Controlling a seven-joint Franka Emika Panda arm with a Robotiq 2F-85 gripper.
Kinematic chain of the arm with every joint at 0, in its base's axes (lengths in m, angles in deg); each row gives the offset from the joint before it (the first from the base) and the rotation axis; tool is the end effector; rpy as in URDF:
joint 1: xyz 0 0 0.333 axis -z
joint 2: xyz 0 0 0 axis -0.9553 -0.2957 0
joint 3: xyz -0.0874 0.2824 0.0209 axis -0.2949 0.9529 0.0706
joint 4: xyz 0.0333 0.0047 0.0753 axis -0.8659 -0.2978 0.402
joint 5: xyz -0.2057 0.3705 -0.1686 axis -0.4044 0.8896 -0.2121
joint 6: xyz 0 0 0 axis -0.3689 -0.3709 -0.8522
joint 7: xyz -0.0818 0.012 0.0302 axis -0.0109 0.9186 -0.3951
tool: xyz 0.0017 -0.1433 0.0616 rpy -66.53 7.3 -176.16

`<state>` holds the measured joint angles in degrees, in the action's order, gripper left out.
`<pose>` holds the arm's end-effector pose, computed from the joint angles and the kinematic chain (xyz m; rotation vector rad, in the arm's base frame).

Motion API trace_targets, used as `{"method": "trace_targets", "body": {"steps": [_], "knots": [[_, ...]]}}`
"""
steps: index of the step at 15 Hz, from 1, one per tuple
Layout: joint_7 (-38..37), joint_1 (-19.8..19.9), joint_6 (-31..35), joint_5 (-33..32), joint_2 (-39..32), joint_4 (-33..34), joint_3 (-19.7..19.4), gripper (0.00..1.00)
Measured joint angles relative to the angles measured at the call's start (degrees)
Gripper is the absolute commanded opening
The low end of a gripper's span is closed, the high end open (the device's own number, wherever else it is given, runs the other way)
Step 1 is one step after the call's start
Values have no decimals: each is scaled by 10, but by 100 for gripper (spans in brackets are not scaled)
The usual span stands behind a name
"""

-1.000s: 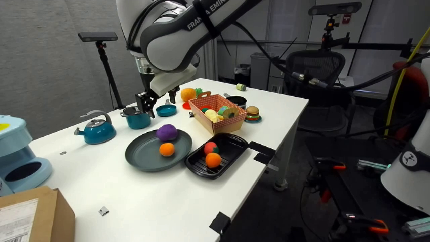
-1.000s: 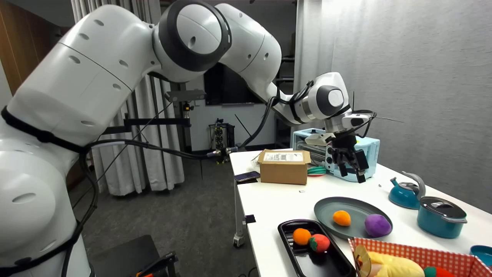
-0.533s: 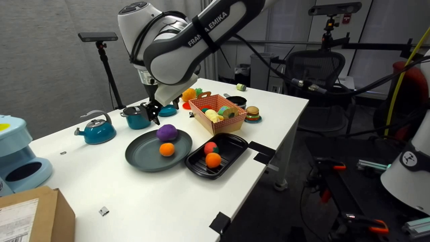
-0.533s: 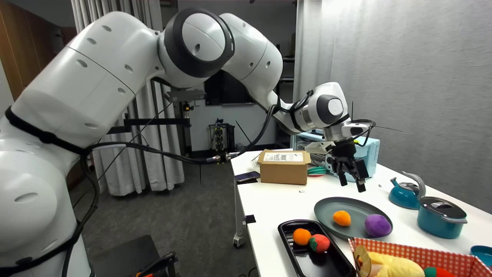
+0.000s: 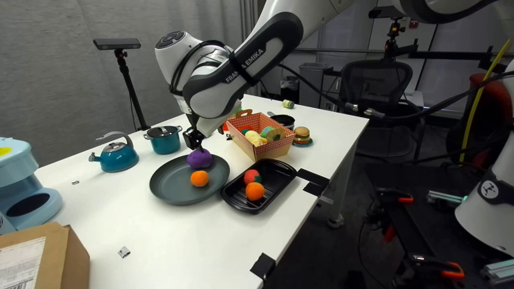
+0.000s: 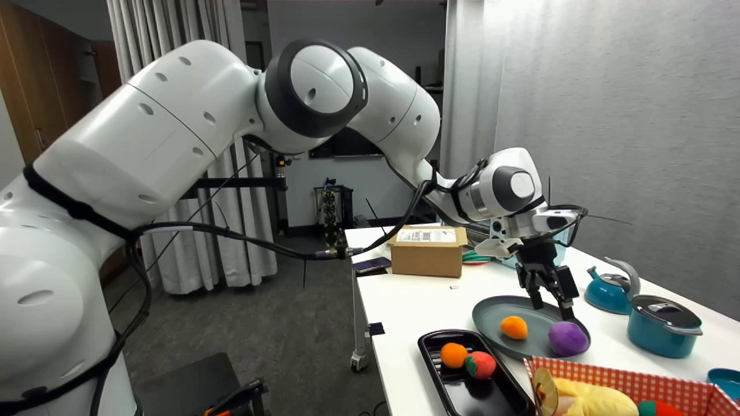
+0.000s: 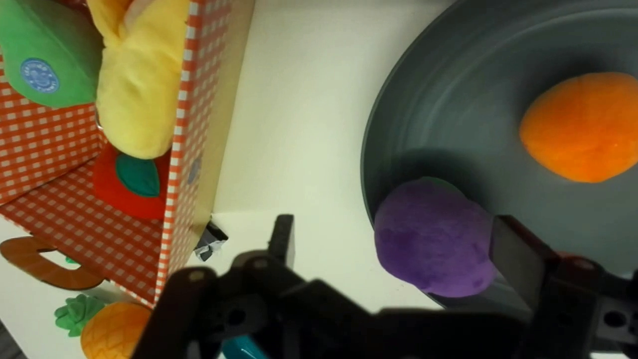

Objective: Remove the purple toy from the grey plate and put it on the black tray

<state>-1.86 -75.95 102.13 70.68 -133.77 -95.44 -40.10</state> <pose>0.7709 -0.1655 0.1506 2.6420 -0.7305 0.1673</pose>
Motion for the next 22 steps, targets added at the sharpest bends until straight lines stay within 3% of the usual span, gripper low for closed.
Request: {"method": "trace_targets", "body": {"steps": [11, 17, 22], "knots": [[17, 3, 10, 0, -106, 133, 5, 99], [19, 19, 10, 0, -169, 233, -7, 98], [19, 30, 10, 0, -207, 279, -15, 94]]}}
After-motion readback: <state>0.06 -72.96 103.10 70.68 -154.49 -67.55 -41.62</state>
